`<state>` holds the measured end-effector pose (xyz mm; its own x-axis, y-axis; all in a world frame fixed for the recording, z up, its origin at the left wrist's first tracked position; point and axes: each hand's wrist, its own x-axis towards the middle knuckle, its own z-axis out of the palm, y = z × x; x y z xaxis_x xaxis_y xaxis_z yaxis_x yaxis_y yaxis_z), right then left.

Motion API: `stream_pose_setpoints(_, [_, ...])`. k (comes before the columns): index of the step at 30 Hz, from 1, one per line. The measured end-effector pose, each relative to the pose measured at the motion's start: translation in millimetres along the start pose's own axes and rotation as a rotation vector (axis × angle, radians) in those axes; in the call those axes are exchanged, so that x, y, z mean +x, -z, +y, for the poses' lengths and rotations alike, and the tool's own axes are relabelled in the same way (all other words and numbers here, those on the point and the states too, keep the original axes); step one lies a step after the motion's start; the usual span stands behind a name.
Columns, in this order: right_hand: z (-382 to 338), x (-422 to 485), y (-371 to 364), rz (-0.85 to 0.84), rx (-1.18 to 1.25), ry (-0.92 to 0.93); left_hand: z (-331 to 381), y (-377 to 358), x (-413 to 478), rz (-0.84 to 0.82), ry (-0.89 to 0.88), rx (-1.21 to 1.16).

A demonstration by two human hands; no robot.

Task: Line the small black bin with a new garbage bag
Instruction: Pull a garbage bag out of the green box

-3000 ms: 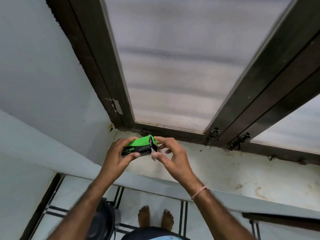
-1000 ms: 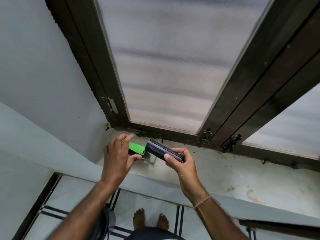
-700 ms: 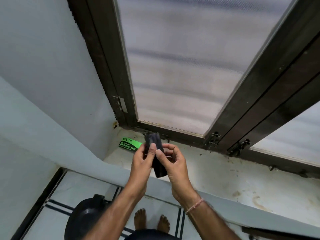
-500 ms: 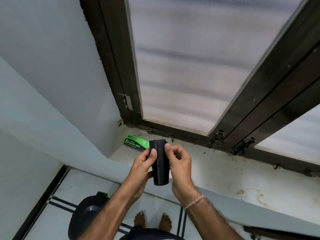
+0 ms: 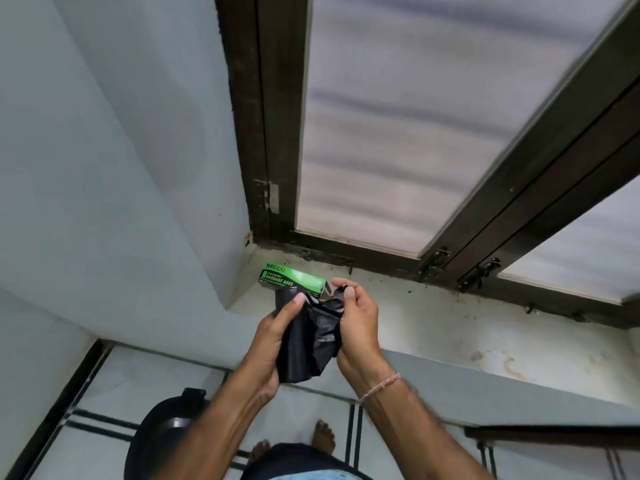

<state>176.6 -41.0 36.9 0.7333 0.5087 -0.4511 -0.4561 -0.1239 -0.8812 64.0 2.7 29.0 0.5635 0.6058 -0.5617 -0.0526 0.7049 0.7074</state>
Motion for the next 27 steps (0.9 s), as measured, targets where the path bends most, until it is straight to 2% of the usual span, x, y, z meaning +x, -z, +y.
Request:
stream_pose_setpoints(2, [3.9, -8.7, -0.5, -0.112, -0.074, 0.037, 6.0, 11.2, -4.9, -0.013, -0.025, -0.002])
stream_pose_setpoints(4, [12.0, -12.8, 2.3, -0.217, -0.347, 0.152, 9.7, 21.9, -7.8, -0.036, -0.062, 0.009])
stream_pose_setpoints(6, [20.8, -15.7, 4.7, -0.207, -0.581, 0.264, 12.4, 28.1, -11.3, -0.042, -0.084, 0.018])
stream_pose_setpoints(7, [25.1, -16.7, 5.1, -0.181, -0.596, 0.294, 13.1, 30.3, -13.1, -0.043, -0.084, 0.019])
stream_pose_setpoints(10, [32.1, -22.8, 5.1, -0.113, -0.459, 0.291, 13.9, 35.8, -17.9, -0.045, -0.065, 0.023])
stream_pose_setpoints(12, [36.4, -27.7, 3.3, -0.122, -0.298, 0.23, 13.8, 39.3, -20.2, -0.044, -0.053, 0.013])
stream_pose_setpoints(16, [33.8, -42.5, -2.1, -0.147, -0.185, 0.144, 10.5, 42.0, -24.6, -0.05, -0.032, -0.004])
stream_pose_setpoints(19, [30.3, -51.8, -3.4, -0.222, -0.304, 0.151, 7.7, 44.1, -28.0, -0.074, -0.021, 0.033])
stream_pose_setpoints(21, [34.3, -52.1, -4.4, -0.202, -0.41, 0.206, 7.6, 47.2, -30.0, -0.073, -0.022, 0.043])
stream_pose_setpoints(27, [39.8, -51.2, -7.5, -0.126, -0.266, 0.155, 9.2, 59.2, -31.2, -0.003, -0.016, 0.05])
